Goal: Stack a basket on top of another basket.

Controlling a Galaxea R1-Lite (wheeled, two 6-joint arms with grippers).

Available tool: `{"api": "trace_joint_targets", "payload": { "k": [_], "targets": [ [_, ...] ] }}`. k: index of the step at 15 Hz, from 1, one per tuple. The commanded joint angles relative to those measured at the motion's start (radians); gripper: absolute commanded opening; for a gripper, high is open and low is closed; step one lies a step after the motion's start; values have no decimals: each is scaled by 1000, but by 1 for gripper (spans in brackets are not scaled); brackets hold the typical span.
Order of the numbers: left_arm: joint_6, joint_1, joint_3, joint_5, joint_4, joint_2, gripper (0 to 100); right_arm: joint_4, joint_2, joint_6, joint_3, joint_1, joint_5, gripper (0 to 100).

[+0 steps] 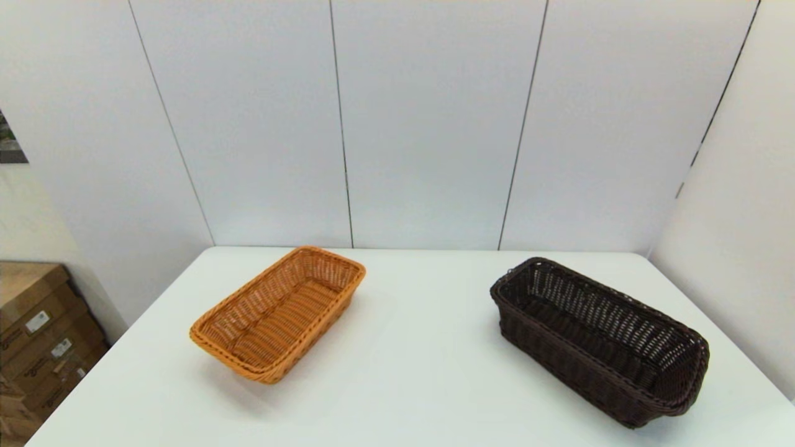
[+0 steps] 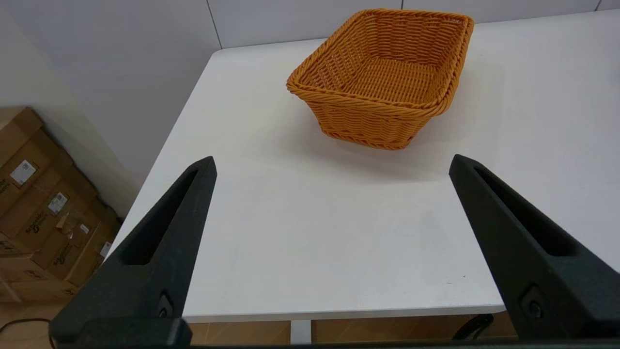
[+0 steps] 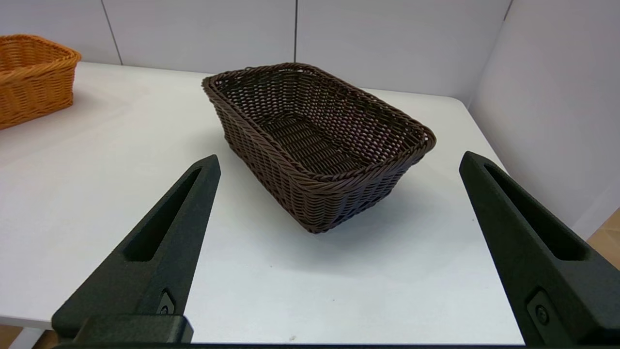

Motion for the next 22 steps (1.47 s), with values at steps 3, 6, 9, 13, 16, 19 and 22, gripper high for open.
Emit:
{"api": "trace_joint_targets", "payload": {
  "k": [3,6,9,13,16,19,22],
  "targets": [
    [0,0,0,0,1,1,100,-1,1,1,0,0,1,100],
    [0,0,0,0,1,1,100,-1,1,1,0,0,1,100],
    [0,0,0,0,1,1,100,-1,1,1,0,0,1,100],
    [0,0,0,0,1,1,100,-1,1,1,0,0,1,100],
    [0,0,0,1,1,1,100,-1,1,1,0,0,1,100],
    [1,0,0,0,1,1,100,-1,1,1,0,0,1,100],
    [1,0,0,0,1,1,100,-1,1,1,0,0,1,100]
  ]
}}
